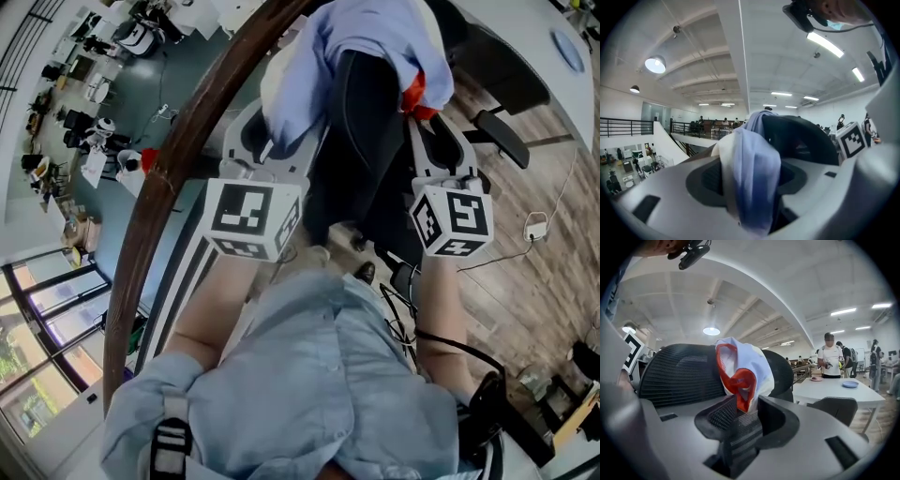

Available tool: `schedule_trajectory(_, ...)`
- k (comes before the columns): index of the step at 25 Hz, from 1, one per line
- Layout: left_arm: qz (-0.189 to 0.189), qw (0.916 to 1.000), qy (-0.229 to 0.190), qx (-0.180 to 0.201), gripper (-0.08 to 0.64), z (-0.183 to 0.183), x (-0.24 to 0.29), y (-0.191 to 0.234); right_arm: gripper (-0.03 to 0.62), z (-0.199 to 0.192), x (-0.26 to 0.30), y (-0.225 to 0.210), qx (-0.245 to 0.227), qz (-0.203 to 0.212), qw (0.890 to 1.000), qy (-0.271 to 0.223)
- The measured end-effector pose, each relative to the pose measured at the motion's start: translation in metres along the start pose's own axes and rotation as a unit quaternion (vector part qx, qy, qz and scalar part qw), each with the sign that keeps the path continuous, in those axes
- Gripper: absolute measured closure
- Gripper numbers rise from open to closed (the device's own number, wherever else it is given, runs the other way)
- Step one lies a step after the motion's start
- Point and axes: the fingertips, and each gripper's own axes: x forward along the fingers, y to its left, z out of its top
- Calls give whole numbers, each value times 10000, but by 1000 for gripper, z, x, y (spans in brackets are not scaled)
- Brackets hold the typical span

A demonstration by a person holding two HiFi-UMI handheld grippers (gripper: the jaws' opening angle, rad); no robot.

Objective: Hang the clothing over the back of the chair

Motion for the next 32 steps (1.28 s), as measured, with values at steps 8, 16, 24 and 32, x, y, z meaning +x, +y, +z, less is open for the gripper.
schedule_trajectory(8,-54,9996,265,-89,238,-18,-28,-17,386,-21,-19,17,202,350,9990,190)
schedule_trajectory(16,234,9993,244,-140,236,-22,-60,-31,385,-25,-53,34,135,622,9979,148)
schedule_trajectory(24,471,9985,-241,-102,236,0,-96,-58,385,-10,-87,46,13,785,9969,-43)
schedule_trajectory(32,304,9954,-910,80,246,34,-112,-104,390,44,-123,69,-220,1038,9922,-657)
